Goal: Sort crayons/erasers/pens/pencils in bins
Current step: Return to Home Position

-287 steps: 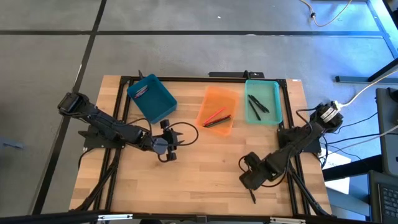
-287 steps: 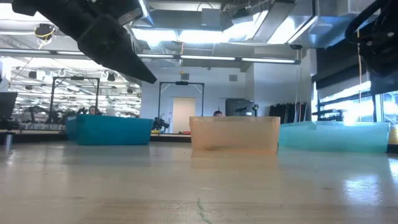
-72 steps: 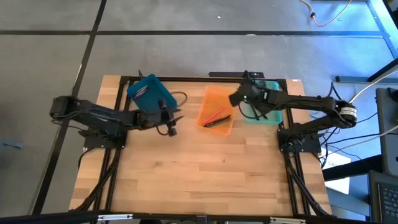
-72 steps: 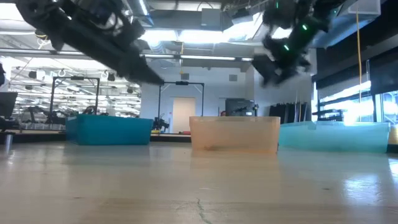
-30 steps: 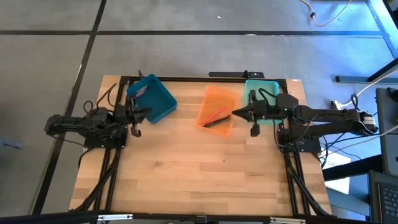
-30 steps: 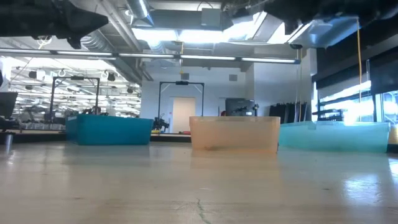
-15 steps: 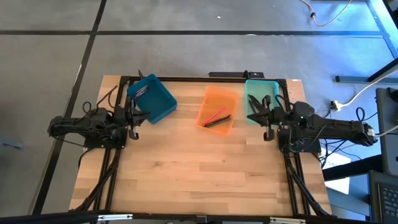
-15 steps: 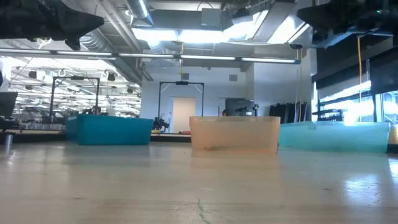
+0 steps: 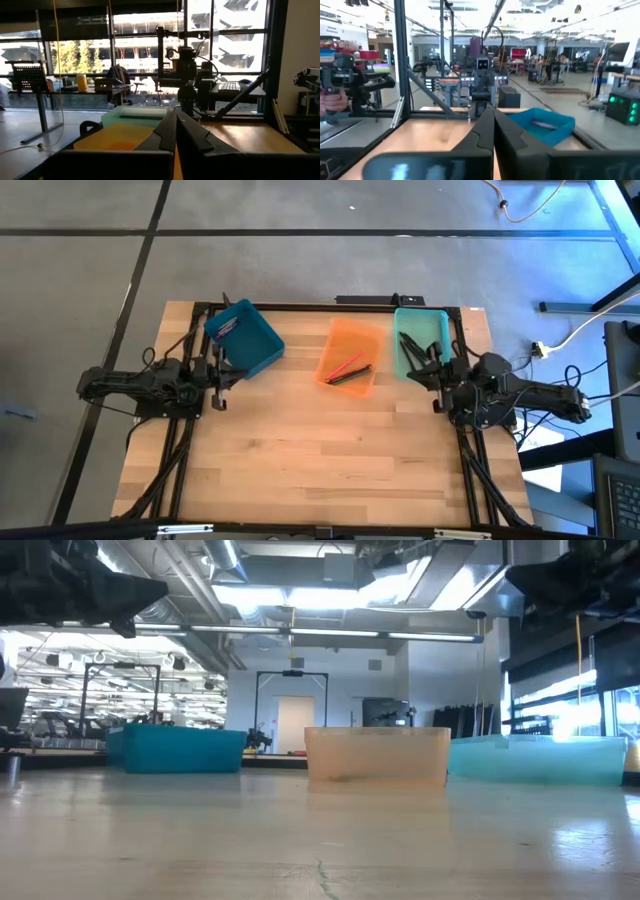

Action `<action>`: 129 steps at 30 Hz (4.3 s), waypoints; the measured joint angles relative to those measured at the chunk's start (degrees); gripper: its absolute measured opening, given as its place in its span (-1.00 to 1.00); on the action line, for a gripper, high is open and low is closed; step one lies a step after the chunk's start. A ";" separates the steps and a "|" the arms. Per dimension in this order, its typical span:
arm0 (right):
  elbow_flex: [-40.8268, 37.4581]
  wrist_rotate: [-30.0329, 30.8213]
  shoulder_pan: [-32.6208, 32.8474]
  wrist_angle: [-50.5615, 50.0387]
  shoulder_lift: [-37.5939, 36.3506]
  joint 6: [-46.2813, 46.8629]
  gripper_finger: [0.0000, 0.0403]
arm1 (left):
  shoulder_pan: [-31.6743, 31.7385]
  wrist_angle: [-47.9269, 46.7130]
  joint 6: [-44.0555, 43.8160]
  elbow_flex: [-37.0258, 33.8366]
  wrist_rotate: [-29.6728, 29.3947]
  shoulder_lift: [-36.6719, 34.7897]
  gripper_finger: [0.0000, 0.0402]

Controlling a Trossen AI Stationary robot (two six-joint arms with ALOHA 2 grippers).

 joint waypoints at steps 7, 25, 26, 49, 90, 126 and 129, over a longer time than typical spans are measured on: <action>-2.20 0.11 0.00 -0.07 -2.78 0.25 -0.99 | 0.00 -0.98 0.95 0.00 1.37 0.02 -0.97; -5.72 -0.33 0.00 -0.43 -7.67 -0.17 -0.99 | 0.04 -1.93 4.35 0.00 0.30 0.02 -0.98; -6.93 -0.47 0.00 0.77 -7.67 -0.66 -0.99 | 0.04 -1.95 4.30 0.00 0.12 0.03 -0.97; -6.99 24.20 -0.02 -2.27 -6.55 -0.18 -0.83 | 0.04 -2.15 4.66 0.00 -0.84 0.24 -0.91; -6.99 24.24 0.00 -2.27 -6.55 -0.25 -0.83 | 0.07 -2.17 4.70 0.00 -0.84 0.24 -0.91; -6.99 24.26 0.00 -2.27 -6.55 -0.27 -0.83 | 0.06 -2.17 4.69 0.00 -0.86 0.24 -0.86; -6.99 24.26 0.00 -2.27 -6.55 -0.27 -0.83 | 0.07 -2.15 4.70 0.00 -0.84 0.24 -0.89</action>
